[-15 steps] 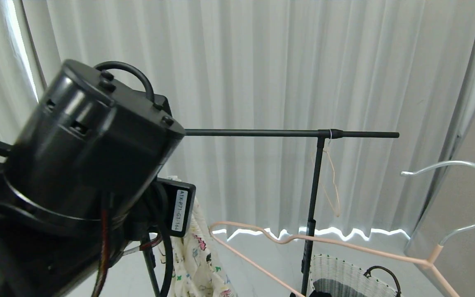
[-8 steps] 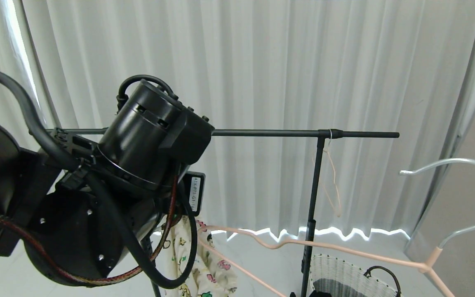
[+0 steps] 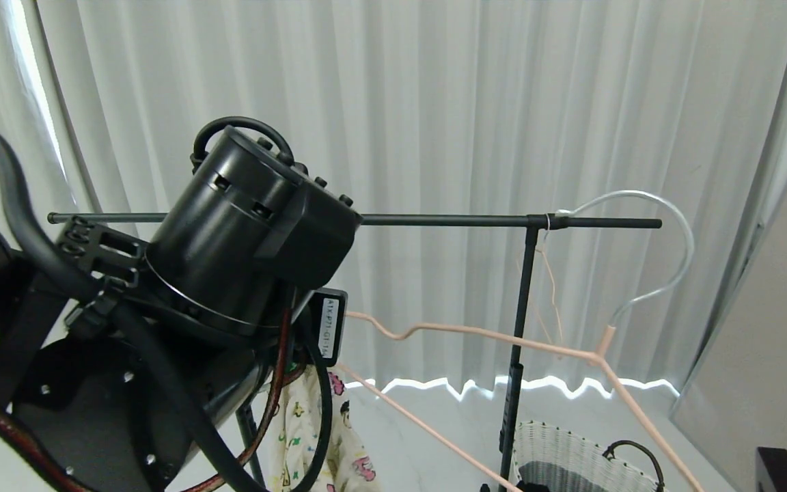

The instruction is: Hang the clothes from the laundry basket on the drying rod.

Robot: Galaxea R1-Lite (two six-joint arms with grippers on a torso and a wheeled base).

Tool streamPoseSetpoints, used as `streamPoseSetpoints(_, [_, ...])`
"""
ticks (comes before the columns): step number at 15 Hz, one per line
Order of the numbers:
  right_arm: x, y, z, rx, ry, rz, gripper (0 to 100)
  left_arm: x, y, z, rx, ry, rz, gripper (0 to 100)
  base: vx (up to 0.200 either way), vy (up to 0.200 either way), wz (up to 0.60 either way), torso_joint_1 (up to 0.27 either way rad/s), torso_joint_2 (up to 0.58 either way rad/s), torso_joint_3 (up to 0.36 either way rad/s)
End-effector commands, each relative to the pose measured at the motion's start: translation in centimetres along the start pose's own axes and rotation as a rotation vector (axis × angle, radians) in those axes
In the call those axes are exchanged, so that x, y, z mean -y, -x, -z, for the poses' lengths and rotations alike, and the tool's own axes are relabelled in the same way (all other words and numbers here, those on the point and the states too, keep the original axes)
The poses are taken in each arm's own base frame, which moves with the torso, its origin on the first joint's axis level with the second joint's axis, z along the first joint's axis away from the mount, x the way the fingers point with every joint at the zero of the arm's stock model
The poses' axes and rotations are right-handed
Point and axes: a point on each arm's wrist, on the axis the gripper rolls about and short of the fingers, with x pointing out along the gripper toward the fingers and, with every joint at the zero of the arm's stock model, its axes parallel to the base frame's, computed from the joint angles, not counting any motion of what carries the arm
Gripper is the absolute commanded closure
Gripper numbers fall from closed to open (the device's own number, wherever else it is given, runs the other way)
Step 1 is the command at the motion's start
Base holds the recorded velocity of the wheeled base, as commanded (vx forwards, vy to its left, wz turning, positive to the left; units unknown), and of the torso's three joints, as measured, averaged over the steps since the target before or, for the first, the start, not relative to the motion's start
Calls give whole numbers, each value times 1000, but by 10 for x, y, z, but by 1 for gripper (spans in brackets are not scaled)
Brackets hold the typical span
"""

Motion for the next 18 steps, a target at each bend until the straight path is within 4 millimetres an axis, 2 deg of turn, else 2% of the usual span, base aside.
streamPoseSetpoints(1, [8,-28,2,-60,-33,40,100,3,4,1,7,4,18,100,0,0,0,0,0,0])
streamPoseSetpoints(6, [13,-60,1,-60,-48,75,100,17,22,6,25,59,94,100,0,0,0,0,0,0])
streamPoseSetpoints(13, [-3,-88,-5,-86,-18,-3,100,36,61,-2,61,119,290,100,0,0,0,0,0,0])
streamPoseSetpoints(18, [-12,-92,-9,-16,-68,55,100,35,61,-1,61,116,286,100,0,0,0,0,0,0])
